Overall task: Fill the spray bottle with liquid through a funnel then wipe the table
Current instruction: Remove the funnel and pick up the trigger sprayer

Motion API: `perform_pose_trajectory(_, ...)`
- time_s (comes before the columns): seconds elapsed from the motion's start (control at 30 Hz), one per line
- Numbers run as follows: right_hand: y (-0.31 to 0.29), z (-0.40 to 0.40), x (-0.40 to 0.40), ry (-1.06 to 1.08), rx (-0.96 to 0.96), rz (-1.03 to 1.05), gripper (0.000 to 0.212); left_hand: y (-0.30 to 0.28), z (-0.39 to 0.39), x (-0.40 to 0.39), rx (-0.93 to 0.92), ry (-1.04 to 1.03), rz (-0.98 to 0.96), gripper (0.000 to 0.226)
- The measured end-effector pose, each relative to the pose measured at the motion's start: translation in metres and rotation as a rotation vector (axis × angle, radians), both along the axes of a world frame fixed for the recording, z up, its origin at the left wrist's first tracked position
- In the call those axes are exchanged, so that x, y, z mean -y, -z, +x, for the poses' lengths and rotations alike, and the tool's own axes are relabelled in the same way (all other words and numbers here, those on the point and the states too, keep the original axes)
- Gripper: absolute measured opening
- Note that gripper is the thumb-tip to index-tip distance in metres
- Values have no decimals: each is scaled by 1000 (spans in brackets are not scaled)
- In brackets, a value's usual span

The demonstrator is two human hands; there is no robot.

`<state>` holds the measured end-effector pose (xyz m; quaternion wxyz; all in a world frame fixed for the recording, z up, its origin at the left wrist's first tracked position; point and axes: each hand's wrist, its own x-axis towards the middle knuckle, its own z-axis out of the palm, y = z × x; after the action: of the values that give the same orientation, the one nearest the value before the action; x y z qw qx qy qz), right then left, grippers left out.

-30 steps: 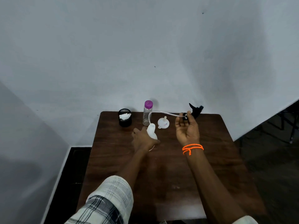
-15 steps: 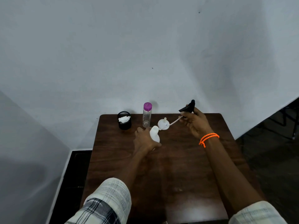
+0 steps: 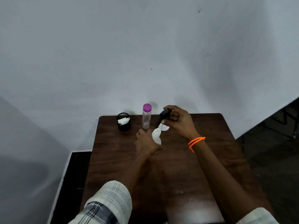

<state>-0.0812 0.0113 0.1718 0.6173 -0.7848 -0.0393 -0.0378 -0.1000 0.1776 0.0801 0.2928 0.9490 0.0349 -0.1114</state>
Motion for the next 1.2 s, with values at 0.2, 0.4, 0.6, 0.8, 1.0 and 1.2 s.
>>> perform_pose_trajectory(0.2, 33, -10, -13, 8, -60, -66, 54, -3, 2, 3, 5, -28, -10, 100)
perform_pose_trajectory(0.4, 38, -23, -22, 19, -36, -156, 52, 0, 0, 7, 12, -11, -92, 86)
perform_pose_trajectory(0.6, 40, -32, -26, 132, 2, -217, 47, 0, -7, 13, 16, -16, -98, 87)
perform_pose_trajectory(0.8, 46, -41, -29, 231, 1, -233, 41, 6, -11, 18, -40, -20, -88, 102)
perform_pose_trajectory(1.0, 52, -41, -24, 221, -2, -241, 42, 12, -16, 20, -51, -48, -119, 112)
perform_pose_trajectory(1.2, 49, -41, -15, 218, -66, -172, 42, -9, -21, 23, -38, 36, -112, 85)
